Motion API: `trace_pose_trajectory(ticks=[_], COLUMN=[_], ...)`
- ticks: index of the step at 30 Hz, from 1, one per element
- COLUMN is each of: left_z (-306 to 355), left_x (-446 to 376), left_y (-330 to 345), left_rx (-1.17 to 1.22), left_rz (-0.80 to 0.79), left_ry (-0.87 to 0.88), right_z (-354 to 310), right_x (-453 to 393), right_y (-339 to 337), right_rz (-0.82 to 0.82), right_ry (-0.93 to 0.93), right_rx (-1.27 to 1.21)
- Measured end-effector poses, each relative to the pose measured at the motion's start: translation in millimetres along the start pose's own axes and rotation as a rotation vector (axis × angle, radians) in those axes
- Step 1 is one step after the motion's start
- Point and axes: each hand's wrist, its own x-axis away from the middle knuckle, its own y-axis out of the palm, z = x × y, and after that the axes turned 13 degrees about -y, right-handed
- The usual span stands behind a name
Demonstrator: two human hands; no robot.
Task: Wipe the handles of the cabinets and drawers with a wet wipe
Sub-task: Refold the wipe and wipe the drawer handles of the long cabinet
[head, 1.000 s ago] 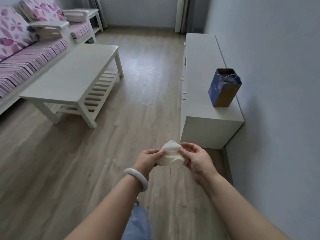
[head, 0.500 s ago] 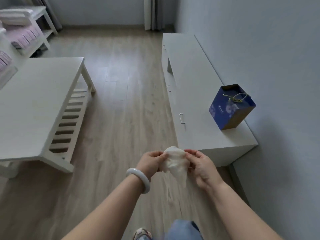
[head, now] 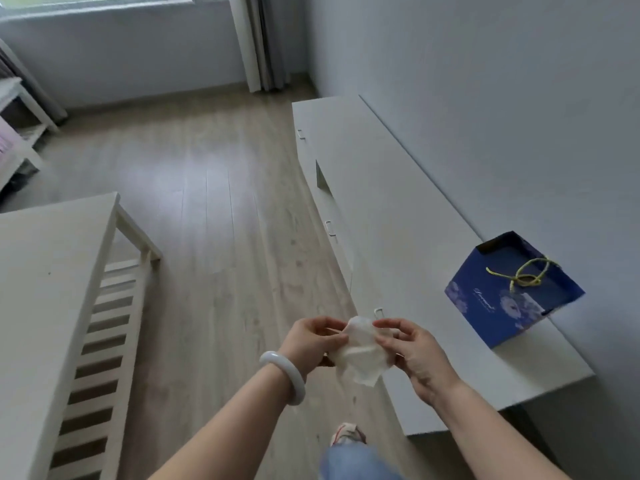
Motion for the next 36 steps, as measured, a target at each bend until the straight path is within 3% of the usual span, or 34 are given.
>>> trace_pose_trajectory(ticks=[9,16,21,29,36], left_z=[97,170,191,191,183], left_x=[-132,-224,-255,-301,-378], left_y=[-77,-113,-97,-43,-29], left_rx=[-0.128,-0.427,-0.656,-0.854,-1.096], left_rz=[-0.106,-0.362,-0.509,-0.628,-0.74], left_ry=[-0.1,-0.133,-0.155,-0.153,-0.122], right_z=[5,17,17,32,77], right_x=[-136,-185,-191,-220,-272], right_y=[65,118,144,132,132], right_rz=[0.044,0.473,0.779,0.92,1.156], right_ry=[0.066,0.08,0.096,0.09,0.254], right_rx=[0.163,0.087,0.168,0.146,0.087])
